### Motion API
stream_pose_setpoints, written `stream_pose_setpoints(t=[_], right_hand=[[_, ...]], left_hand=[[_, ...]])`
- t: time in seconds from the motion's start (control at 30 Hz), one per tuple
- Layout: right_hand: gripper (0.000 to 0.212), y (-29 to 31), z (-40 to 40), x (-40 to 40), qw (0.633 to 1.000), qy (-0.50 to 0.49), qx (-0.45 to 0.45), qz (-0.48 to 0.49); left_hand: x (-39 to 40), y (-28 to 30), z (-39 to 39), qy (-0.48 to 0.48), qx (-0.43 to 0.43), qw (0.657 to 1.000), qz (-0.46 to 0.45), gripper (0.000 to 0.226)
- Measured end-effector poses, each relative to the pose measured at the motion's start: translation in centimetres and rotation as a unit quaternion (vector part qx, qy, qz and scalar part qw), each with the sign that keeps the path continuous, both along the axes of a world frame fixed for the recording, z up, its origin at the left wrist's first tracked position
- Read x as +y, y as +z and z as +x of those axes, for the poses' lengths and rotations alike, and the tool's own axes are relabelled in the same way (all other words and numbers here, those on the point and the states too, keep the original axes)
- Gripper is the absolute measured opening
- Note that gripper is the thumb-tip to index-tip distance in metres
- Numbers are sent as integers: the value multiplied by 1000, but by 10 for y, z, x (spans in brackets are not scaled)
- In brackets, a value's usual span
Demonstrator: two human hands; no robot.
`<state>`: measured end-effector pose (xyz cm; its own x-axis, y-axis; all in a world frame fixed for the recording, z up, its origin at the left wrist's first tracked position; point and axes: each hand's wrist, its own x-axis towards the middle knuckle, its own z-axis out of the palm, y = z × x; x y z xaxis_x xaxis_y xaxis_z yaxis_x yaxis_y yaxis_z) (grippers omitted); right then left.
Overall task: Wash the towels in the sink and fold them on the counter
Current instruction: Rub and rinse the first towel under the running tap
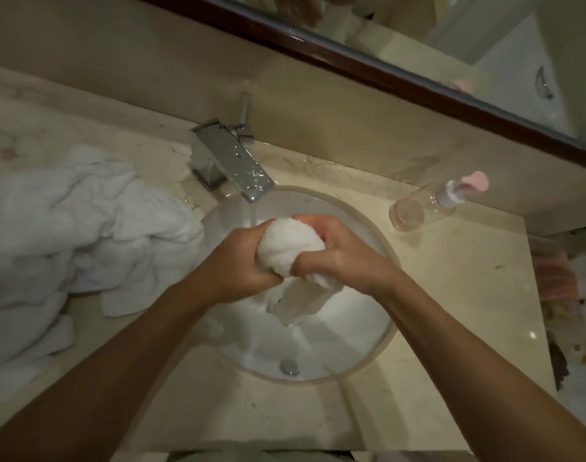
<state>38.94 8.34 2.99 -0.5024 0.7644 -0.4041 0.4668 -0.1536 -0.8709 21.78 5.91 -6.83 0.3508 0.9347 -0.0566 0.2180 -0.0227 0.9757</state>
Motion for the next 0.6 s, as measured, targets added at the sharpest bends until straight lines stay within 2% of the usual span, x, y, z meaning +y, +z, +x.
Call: stream_pose_setpoints(t=[0.07,0.1,0.17,0.2,0.27,0.33,0.43,0.47,0.5,0.53,0.57,0.6], right_hand=[[30,-2,-12,4,994,36,-59,84],[38,-5,-16,6,983,49,-92,151],[68,-15,-19,8,958,58,-113,258],[81,-26,-17,8,953,58,-108,278],[88,-61,-13,3,946,94,-145,273],[79,-103,-8,-1,966,70,-149,201],[70,-157,-12,-9,990,-44,-77,105],[61,-158,-19,-11,993,-51,-35,105],[42,-162,-24,-15,990,-60,-35,120],[21,-160,-29,-15,984,-39,-64,164],[9,-161,-32,-11,976,-37,-95,192],[18,-163,-31,-7,970,-50,-109,210]], left_hand=[[2,16,-10,69,-6,998,0,49],[0,18,-17,114,-22,993,-14,51],[-10,20,-26,199,-65,977,-31,46],[-17,23,-27,230,-84,969,-34,43],[-30,30,-22,266,-109,957,-45,39],[-36,31,-14,282,-127,949,-63,37],[-39,31,-1,286,-108,948,-85,44],[-40,31,4,282,-81,952,-88,45],[-42,30,8,276,-57,955,-93,46],[-44,29,9,268,-42,958,-92,46],[-45,28,10,263,-36,960,-88,44],[-45,28,10,264,-34,960,-86,42]])
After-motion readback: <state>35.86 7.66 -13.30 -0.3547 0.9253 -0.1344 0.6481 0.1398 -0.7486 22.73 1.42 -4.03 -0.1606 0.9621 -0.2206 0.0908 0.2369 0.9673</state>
